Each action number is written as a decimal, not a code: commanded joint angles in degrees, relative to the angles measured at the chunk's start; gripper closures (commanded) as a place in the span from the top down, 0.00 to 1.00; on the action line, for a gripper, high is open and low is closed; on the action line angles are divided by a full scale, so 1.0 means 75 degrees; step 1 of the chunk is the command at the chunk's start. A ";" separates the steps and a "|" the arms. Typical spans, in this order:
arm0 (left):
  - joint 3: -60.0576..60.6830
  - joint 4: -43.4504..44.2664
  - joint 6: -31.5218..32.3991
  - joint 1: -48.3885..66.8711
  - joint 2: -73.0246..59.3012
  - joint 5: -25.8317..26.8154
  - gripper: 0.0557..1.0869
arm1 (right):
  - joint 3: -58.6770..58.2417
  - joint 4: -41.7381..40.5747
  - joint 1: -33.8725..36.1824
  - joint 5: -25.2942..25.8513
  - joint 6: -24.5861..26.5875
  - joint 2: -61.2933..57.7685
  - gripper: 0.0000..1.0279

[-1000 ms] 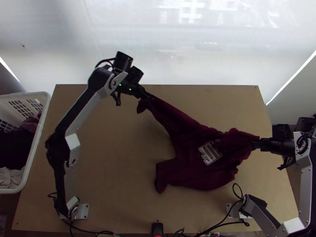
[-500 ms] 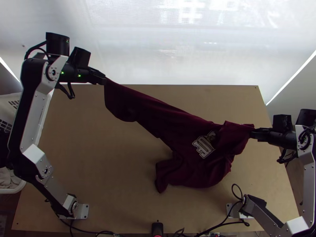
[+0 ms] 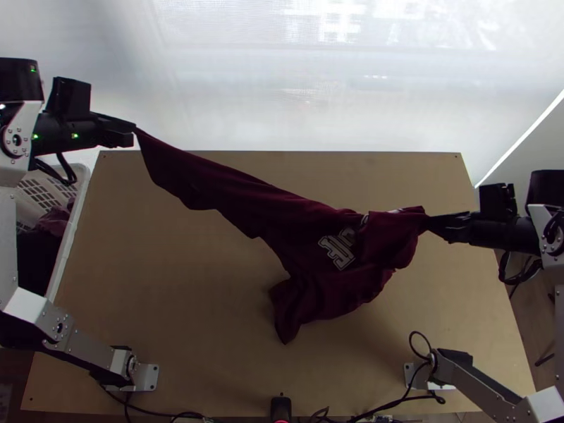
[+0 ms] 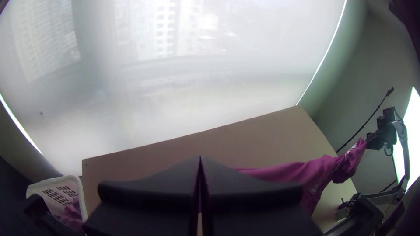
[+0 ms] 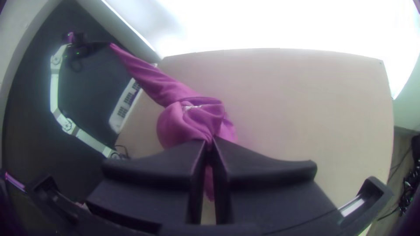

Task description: Fold the t-shirt

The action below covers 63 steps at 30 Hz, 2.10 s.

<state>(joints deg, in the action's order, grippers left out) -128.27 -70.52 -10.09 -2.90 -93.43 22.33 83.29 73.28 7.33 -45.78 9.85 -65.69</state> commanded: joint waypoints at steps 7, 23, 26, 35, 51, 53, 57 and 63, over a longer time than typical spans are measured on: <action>0.1329 -0.1355 -0.0647 -0.0340 0.2016 0.0703 0.04 | 0.0837 0.1445 -0.2208 -0.0599 -0.0293 0.0649 0.03; 0.6637 -0.0769 -0.2522 -0.1208 0.4312 0.0574 0.04 | -0.1624 0.2054 -0.1165 0.0104 0.0410 0.1856 0.03; 0.7458 0.0098 -0.2710 -0.1618 0.4359 0.0574 0.04 | -0.1941 0.1808 -0.0263 0.0069 0.0972 0.1704 0.03; 0.8208 0.1540 -0.2475 -0.1512 0.3141 0.0539 0.04 | -0.2702 -0.0583 -0.0169 0.0069 0.0375 0.0474 0.03; 0.8360 0.1340 -0.1831 0.0292 0.2367 0.0539 0.04 | -0.3617 -0.1555 -0.0321 0.1932 0.0234 -0.1659 0.03; 0.8348 0.1258 -0.1843 0.0304 0.2437 0.0539 0.04 | -0.3710 -0.0700 -0.0169 0.1991 0.0855 -0.1659 0.03; 0.8372 0.1165 -0.1901 0.0222 0.2613 0.0539 0.04 | -0.4120 0.0097 0.0499 0.2014 0.1570 -0.0968 0.03; 0.8548 0.1118 -0.1983 0.0222 0.2707 0.0539 0.04 | -0.4390 0.0648 0.0827 0.2541 0.1992 -0.0358 0.05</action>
<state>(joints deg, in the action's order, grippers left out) -65.17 -61.60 -24.47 -1.61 -73.84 26.35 52.90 73.67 10.46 -30.20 21.32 -72.05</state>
